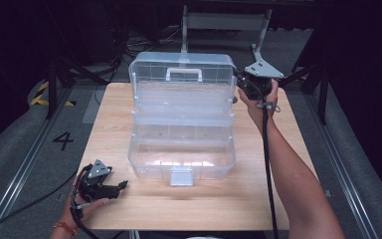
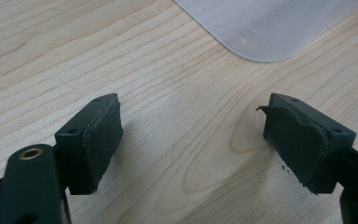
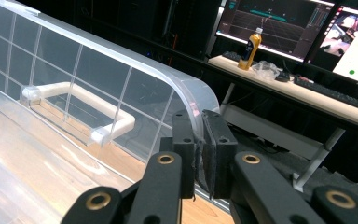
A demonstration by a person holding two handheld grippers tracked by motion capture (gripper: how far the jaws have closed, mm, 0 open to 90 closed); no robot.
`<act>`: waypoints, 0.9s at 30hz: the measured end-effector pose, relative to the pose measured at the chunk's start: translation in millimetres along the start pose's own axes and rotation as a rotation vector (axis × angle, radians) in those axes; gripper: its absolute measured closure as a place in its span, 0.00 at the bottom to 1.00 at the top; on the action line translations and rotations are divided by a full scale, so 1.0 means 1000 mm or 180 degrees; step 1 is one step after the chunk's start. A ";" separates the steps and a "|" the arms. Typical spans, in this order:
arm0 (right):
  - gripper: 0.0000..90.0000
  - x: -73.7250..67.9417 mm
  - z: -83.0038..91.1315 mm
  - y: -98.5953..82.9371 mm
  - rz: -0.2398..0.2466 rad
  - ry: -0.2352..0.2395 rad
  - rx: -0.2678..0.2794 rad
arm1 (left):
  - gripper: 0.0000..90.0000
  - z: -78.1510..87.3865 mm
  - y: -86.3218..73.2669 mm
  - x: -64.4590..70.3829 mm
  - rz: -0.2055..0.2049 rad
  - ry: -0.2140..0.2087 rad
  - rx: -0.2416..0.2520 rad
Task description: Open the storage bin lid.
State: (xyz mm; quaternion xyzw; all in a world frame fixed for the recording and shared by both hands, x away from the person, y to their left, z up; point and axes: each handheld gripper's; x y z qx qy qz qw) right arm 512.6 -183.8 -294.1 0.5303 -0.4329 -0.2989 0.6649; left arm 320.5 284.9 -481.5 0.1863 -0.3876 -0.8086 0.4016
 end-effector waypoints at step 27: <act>0.94 0.014 -0.031 -0.005 -0.0102 0.0053 -0.0196 | 0.21 -0.002 0.002 -0.002 -0.0036 -0.0012 -0.0003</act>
Point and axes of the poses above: each handheld gripper's, and its own axes: z roughly backward along the jaws, y roughly out of its top, x roughly to its right, and after that the axes turned 7 degrees about x, right-handed
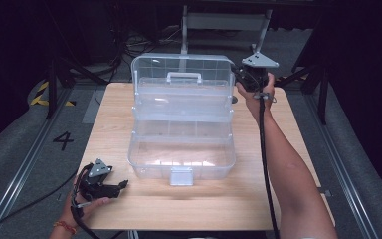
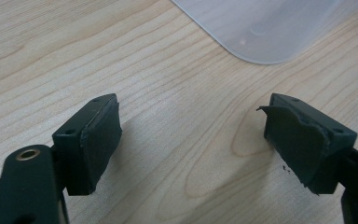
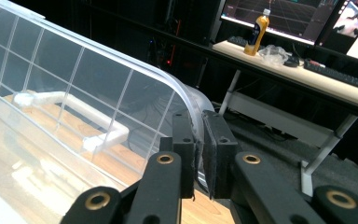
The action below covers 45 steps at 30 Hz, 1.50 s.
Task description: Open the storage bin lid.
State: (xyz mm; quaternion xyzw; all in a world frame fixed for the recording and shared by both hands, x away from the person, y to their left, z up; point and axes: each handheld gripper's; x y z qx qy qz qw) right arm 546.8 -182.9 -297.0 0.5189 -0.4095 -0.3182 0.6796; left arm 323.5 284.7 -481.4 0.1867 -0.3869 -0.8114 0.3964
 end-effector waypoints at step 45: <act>0.93 0.020 -0.074 -0.040 -0.0151 0.0043 -0.0506 | 0.21 0.000 0.000 0.000 0.0011 -0.0002 -0.0013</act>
Point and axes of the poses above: each handheld gripper's, and its own axes: z roughly backward along the jaws, y roughly out of its top, x roughly to its right, and after that the axes turned 7 degrees about x, right-handed
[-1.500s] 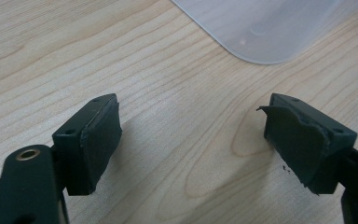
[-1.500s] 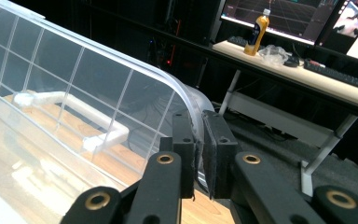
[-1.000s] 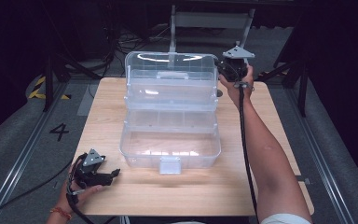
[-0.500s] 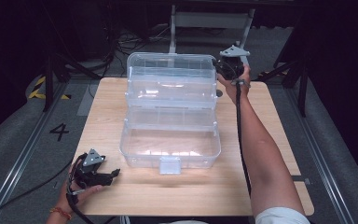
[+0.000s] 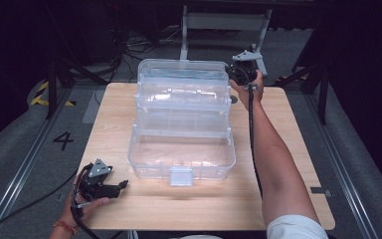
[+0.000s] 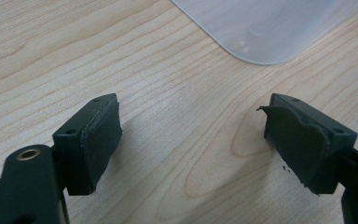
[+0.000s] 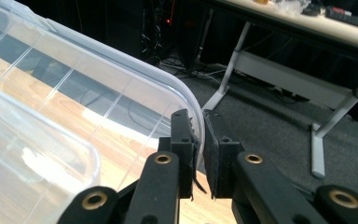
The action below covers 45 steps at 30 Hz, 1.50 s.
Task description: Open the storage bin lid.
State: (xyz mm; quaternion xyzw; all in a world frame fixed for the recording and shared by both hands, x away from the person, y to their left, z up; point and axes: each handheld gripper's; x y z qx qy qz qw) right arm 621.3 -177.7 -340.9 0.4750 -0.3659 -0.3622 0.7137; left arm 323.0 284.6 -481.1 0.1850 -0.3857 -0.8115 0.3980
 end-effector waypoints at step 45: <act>0.83 -0.002 -0.022 -0.031 -0.0129 0.0004 -0.0372 | 0.21 -0.001 0.000 -0.001 -0.0005 -0.0017 0.0017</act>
Point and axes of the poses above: each handheld gripper's, and its own axes: z roughly backward along the jaws, y roughly out of its top, x roughly to its right, and after that the axes turned 7 degrees about x, right-handed
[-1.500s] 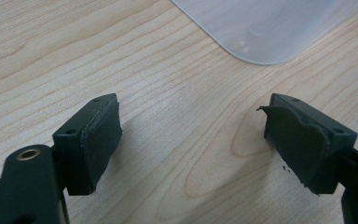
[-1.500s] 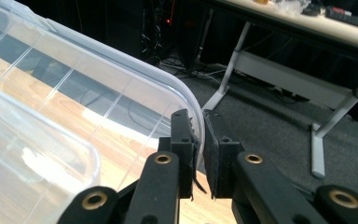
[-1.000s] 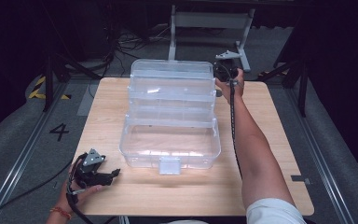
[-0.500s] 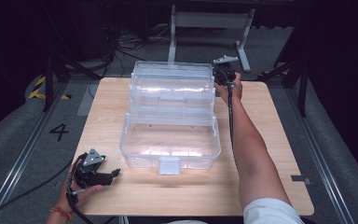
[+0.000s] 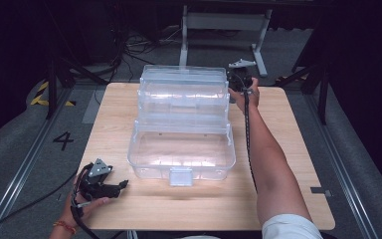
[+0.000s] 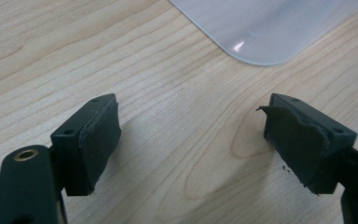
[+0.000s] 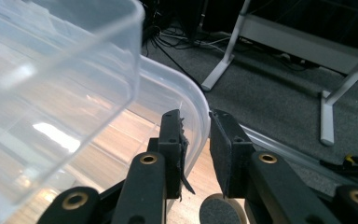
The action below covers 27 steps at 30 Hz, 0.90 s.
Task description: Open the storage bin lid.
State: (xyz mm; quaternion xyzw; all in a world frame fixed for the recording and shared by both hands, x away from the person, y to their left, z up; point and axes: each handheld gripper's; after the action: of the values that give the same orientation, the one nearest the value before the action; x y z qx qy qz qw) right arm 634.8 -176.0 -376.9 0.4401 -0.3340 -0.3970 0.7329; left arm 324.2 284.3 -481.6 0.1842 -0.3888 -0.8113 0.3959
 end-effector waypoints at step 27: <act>0.83 -0.004 0.045 0.013 0.0229 0.0058 0.0149 | 0.21 0.000 0.000 0.000 -0.0009 0.0005 -0.0009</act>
State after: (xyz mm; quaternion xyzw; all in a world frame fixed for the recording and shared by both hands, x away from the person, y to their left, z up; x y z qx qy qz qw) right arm 599.1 -186.1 -348.0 0.4483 -0.3521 -0.3584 0.7393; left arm 324.4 284.4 -481.4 0.1848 -0.3870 -0.8123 0.3953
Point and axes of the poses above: each handheld gripper's, and its own axes: z roughly backward along the jaws, y roughly out of its top, x roughly to its right, and after that the axes turned 7 degrees about x, right-handed
